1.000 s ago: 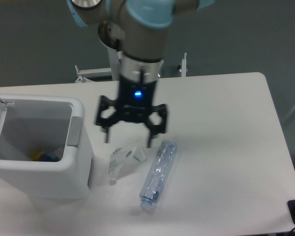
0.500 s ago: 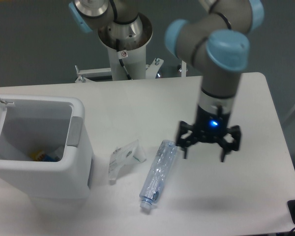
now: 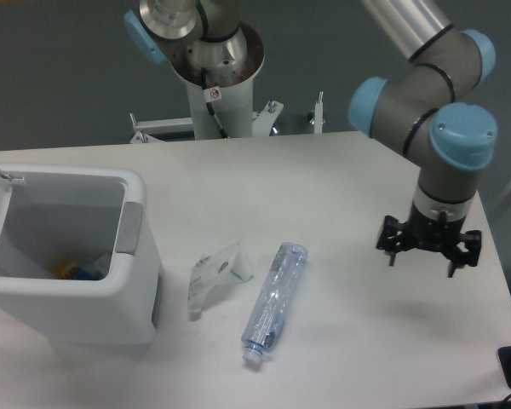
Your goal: Open the trash can
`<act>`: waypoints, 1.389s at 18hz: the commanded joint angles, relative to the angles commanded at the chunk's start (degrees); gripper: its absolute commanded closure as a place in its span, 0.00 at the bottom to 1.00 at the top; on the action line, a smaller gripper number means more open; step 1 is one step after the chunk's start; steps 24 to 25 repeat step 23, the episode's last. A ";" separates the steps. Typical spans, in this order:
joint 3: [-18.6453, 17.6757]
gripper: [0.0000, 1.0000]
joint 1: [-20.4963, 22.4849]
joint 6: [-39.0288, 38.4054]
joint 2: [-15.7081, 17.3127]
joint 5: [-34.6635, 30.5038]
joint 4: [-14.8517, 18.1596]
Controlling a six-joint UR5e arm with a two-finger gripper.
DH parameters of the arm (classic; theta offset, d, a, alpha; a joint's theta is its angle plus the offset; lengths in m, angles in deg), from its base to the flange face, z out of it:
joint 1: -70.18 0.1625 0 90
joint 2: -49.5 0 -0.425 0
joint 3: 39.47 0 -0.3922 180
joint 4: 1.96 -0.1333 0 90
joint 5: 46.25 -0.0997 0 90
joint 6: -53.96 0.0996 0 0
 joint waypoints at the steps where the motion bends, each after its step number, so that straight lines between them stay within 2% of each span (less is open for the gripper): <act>1: -0.18 0.00 0.00 1.95 -0.09 0.09 0.09; 25: -1.41 0.00 -0.35 2.67 0.18 -0.88 -0.26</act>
